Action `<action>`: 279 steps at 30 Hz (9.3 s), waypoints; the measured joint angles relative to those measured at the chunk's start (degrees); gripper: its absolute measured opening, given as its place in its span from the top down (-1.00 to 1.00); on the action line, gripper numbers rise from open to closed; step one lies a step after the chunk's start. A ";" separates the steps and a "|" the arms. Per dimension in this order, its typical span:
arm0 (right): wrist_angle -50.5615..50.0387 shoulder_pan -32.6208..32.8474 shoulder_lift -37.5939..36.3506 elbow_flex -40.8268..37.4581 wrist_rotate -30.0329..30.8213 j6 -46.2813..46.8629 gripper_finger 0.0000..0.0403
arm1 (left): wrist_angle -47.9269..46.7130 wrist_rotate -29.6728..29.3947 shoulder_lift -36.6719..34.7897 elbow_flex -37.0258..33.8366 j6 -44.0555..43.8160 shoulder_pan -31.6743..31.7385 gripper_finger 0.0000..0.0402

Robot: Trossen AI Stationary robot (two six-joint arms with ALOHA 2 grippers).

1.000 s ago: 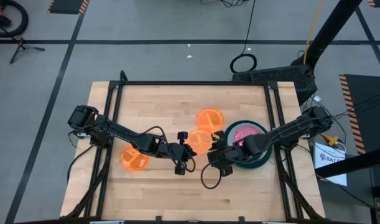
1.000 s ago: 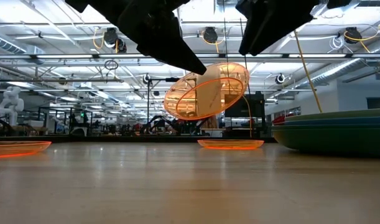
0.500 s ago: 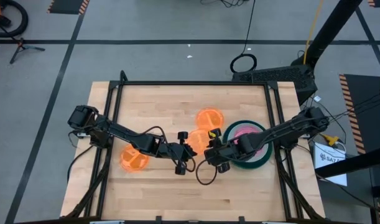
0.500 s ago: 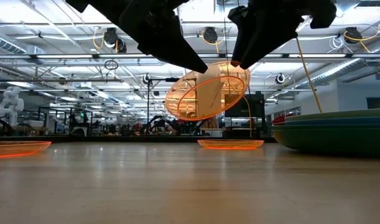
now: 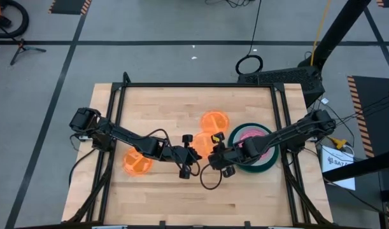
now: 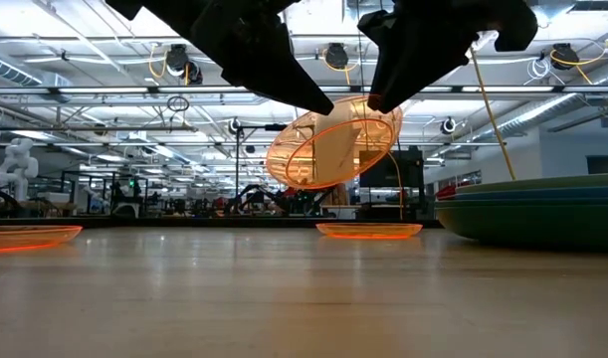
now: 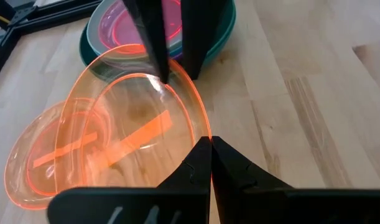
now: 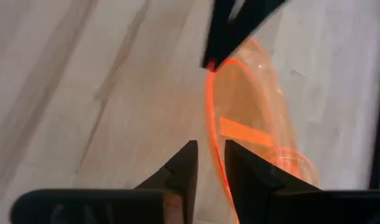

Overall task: Stack plastic plates
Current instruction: Stack the top orange plate on top of the pink plate, then stack the top orange plate on top of the orange plate

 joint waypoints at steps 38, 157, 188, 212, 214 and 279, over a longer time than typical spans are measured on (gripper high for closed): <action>-3.79 -0.55 -0.02 1.15 1.52 -0.75 1.00 | -7.10 -1.99 -7.45 -0.07 3.90 -0.10 0.40; 15.23 13.93 -28.01 -26.99 23.00 21.01 0.19 | -12.96 -2.01 -14.41 -0.02 -4.62 3.19 0.40; 44.34 0.46 -73.06 -59.03 3.73 1.35 0.19 | 6.82 -1.97 -1.70 0.04 2.46 8.61 0.40; 38.15 0.46 -81.64 -59.67 3.94 0.51 0.19 | 2.18 1.31 17.69 12.62 0.35 15.09 0.00; 38.04 0.46 -81.61 -59.67 3.94 0.51 0.19 | 1.24 0.95 18.95 13.64 1.56 15.70 -0.07; 37.64 0.46 -81.64 -59.65 4.16 0.31 0.19 | 1.51 2.01 26.82 14.80 4.03 18.34 0.84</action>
